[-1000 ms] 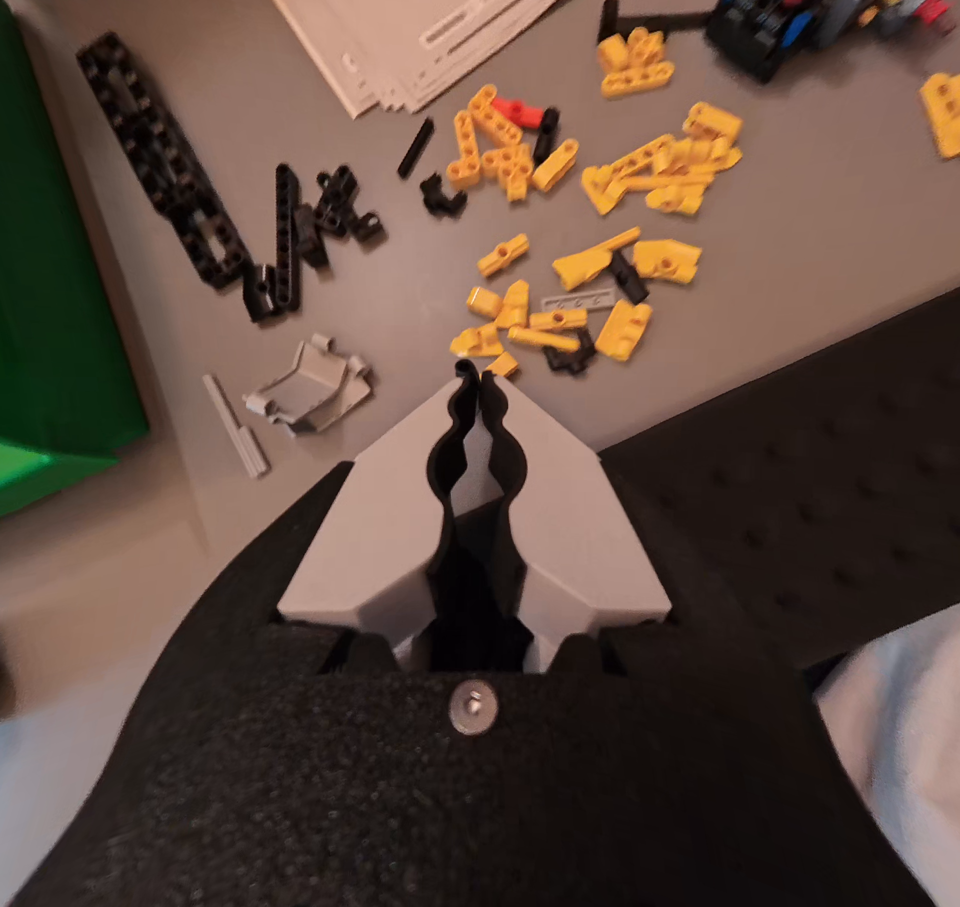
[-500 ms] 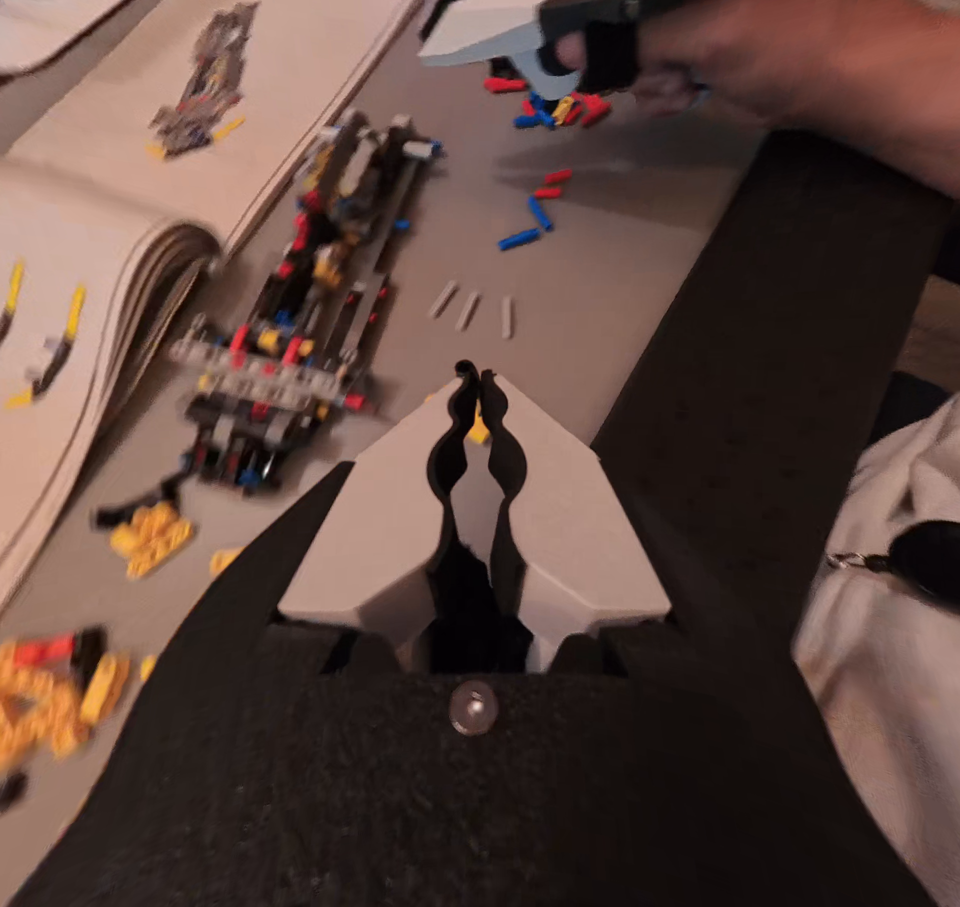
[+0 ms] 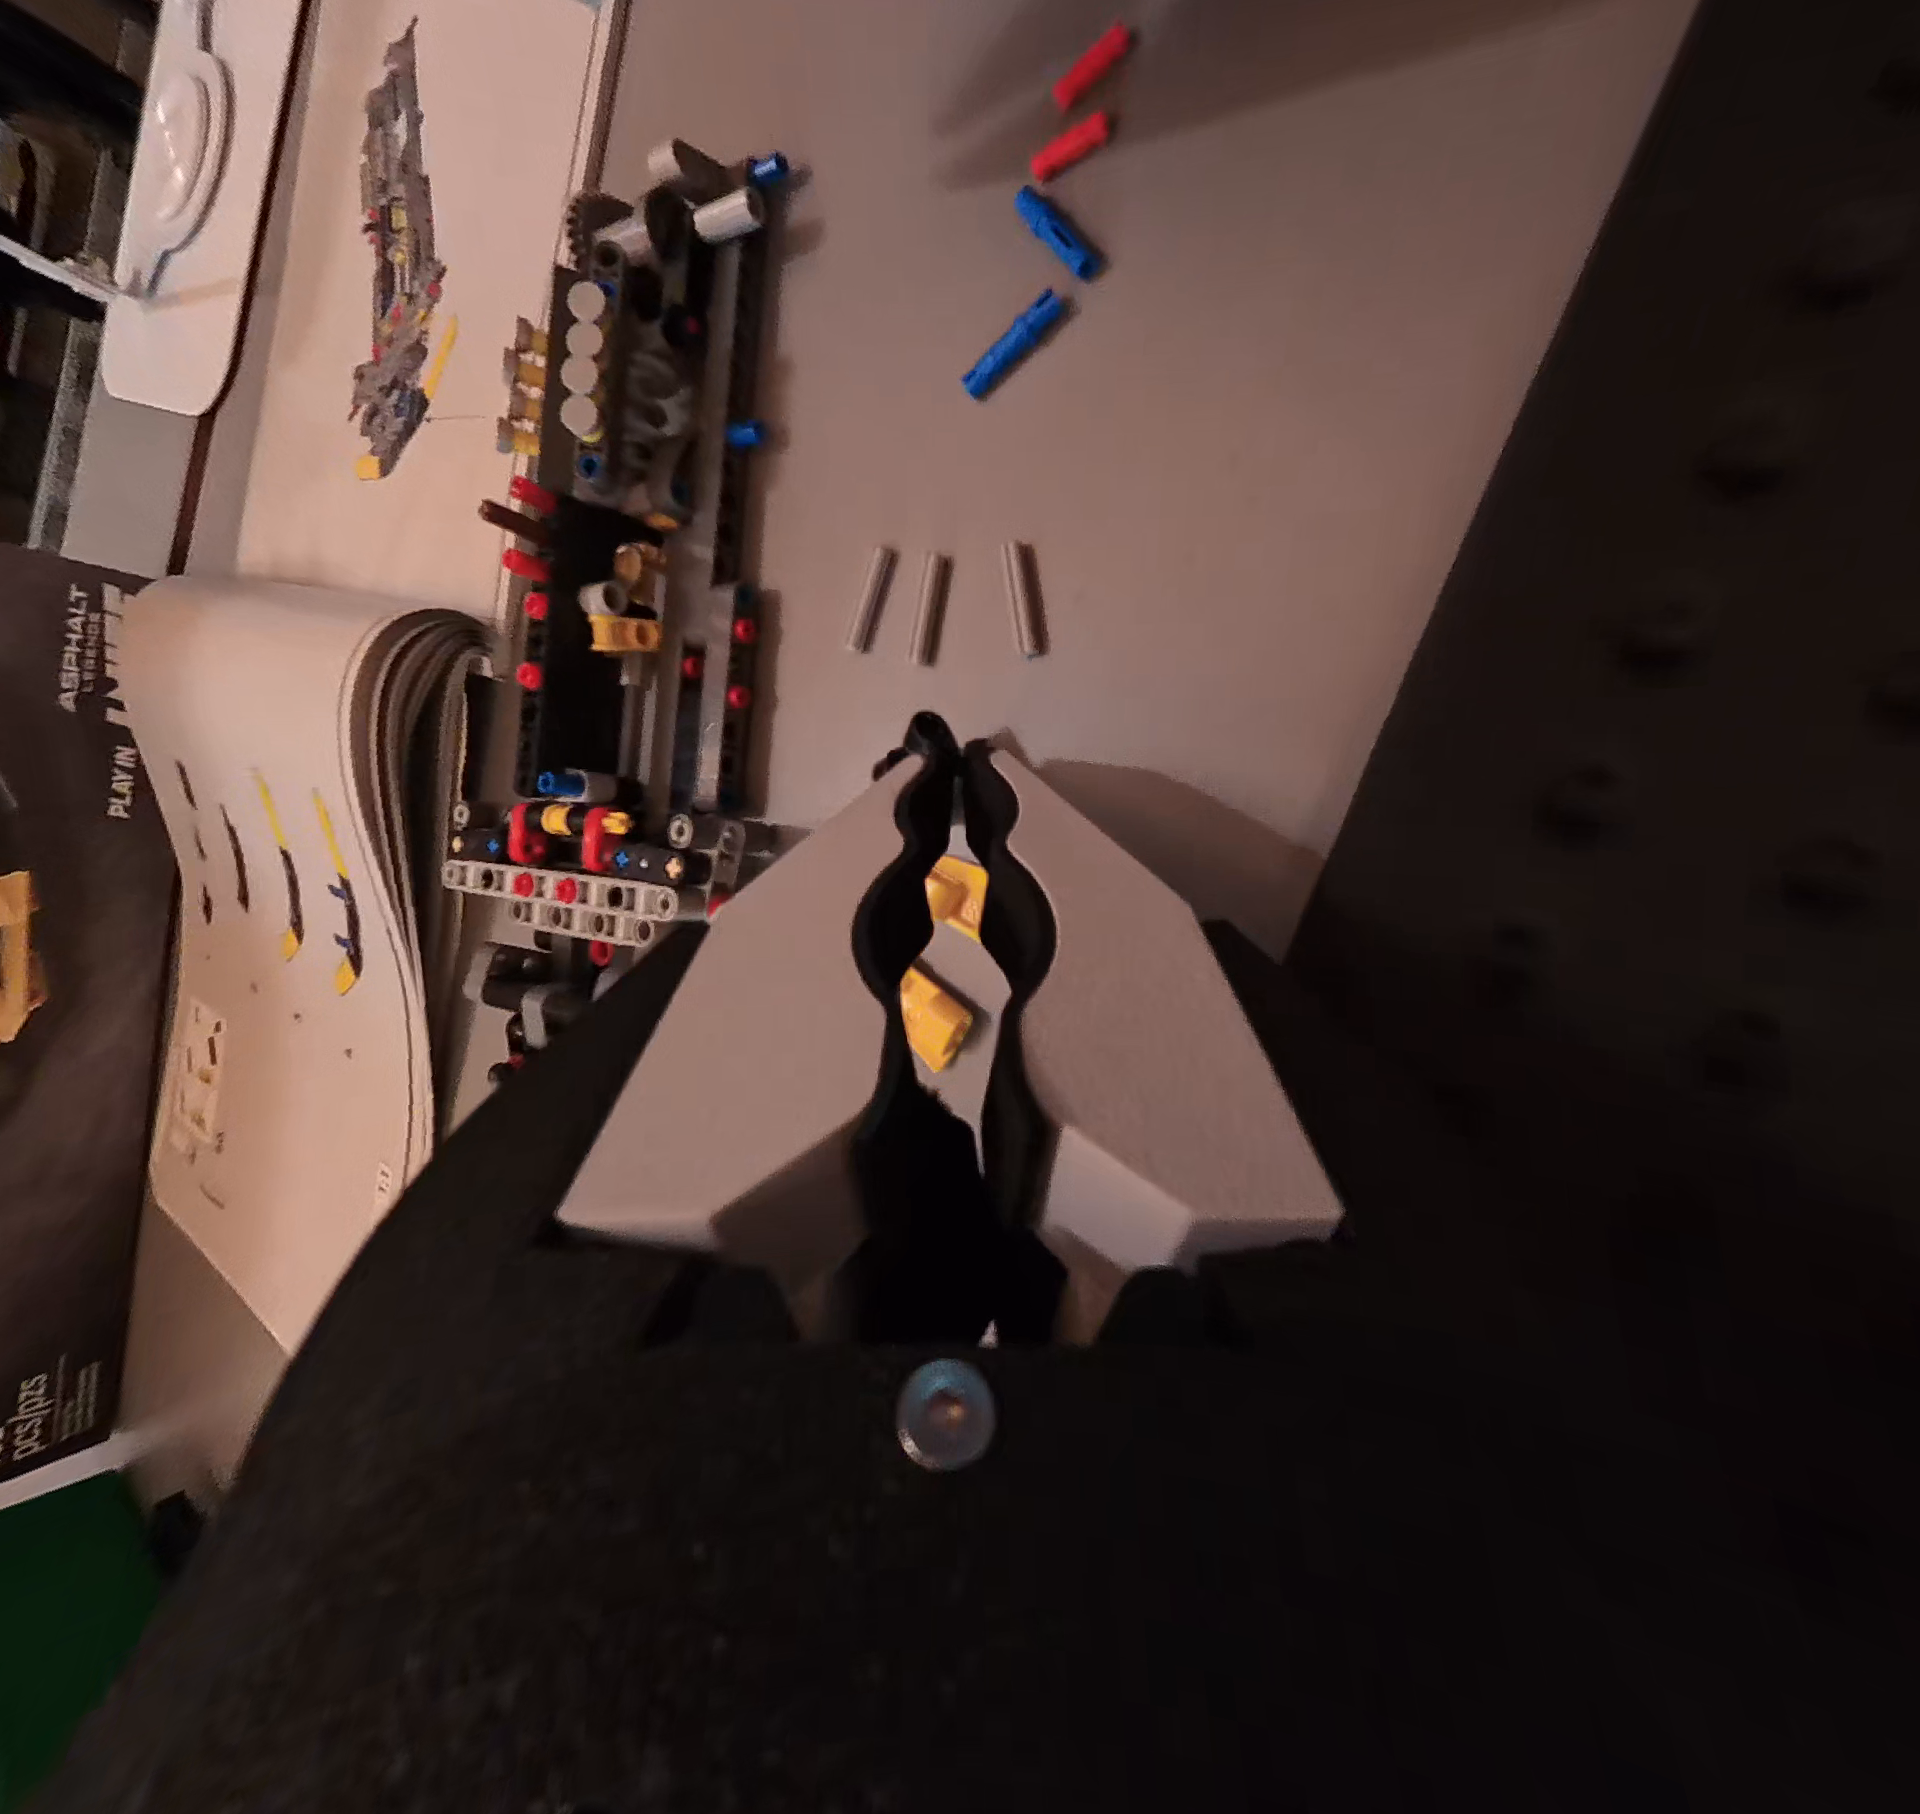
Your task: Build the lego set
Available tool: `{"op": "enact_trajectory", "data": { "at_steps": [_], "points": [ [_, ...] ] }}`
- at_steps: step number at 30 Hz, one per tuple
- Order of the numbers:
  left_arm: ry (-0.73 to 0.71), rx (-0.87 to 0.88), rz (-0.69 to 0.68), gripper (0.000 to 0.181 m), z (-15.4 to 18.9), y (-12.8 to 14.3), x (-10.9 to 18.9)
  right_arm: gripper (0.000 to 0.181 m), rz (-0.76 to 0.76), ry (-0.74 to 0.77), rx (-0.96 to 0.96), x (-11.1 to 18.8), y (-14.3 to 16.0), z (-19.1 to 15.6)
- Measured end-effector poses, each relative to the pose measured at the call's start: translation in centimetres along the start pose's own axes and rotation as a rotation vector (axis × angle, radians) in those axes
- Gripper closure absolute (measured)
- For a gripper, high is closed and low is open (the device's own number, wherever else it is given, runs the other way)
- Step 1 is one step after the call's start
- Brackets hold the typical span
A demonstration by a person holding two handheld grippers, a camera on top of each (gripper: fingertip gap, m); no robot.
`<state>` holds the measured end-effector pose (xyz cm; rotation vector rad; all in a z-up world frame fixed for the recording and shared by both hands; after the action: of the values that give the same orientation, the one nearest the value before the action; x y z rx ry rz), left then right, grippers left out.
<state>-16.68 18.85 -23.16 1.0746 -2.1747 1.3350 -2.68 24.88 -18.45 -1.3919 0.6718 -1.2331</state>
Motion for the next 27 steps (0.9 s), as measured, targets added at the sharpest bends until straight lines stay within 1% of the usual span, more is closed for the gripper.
{"op": "enact_trajectory", "data": {
  "at_steps": [5, 7, 9, 11, 13, 15, 16, 18, 22, 24, 25, 27],
  "points": [
    [0.031, 0.039, 0.016, 0.18, 0.4, -0.3, -0.1, 0.174, 0.0, -0.006, -0.018, 0.0, 0.1, 0.1],
    [0.061, 0.056, 0.025, 0.177, 0.9, -0.3, -0.1, 0.174, -0.004, -0.007, -0.02, 0.0, 0.1, 0.1],
    [0.085, 0.094, 0.041, 0.165, 1.1, -0.3, 0.0, 0.174, -0.008, -0.006, -0.016, 0.0, 0.2, 0.1],
    [0.116, 0.193, 0.09, 0.156, 1.0, -0.7, 0.6, 0.174, -0.015, -0.004, -0.012, -0.1, 0.3, 0.1],
    [0.182, 0.371, 0.183, 0.155, 0.6, -1.2, 2.0, 0.174, -0.017, -0.002, -0.009, -0.1, 0.4, 0.1],
    [0.218, 0.557, 0.247, 0.155, -1.0, -0.4, 3.8, 0.174, -0.021, -0.003, -0.009, -0.1, 0.4, 0.1],
    [0.199, 0.638, 0.26, 0.155, -2.4, 0.8, 4.6, 0.174, -0.023, -0.005, -0.009, -0.1, 0.5, 0.1],
    [0.115, 0.773, 0.248, 0.155, -5.6, 4.3, 6.1, 0.174, -0.026, -0.007, -0.007, -0.2, 0.5, 0.0],
    [-0.15, 0.944, 0.122, 0.155, -11.2, 13.7, 9.3, 0.174, -0.039, -0.01, 0.001, -0.4, 0.7, -0.1],
    [-0.28, 1.009, 0.034, 0.155, -13.0, 18.2, 10.9, 0.174, -0.042, -0.007, 0.005, -0.5, 0.8, -0.1],
    [-0.326, 1.038, -0.002, 0.155, -13.5, 20.0, 11.6, 0.174, -0.046, -0.005, 0.006, -0.5, 0.8, 0.0],
    [-0.369, 1.078, -0.048, 0.155, -14.1, 22.3, 12.4, 0.174, -0.05, -0.002, 0.003, -0.6, 0.9, 0.1]
  ]
}}
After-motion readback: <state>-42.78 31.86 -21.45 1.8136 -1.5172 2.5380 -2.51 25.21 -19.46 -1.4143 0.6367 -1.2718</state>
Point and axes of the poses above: each gripper's, where its closed fingertips meet, x back along the fingers, y out of its underside, z = x × y across the jaws, the point moved 1 cm from there along x, back along the fingers, and after that the axes turned 6 degrees about z, right-handed, at the moved point
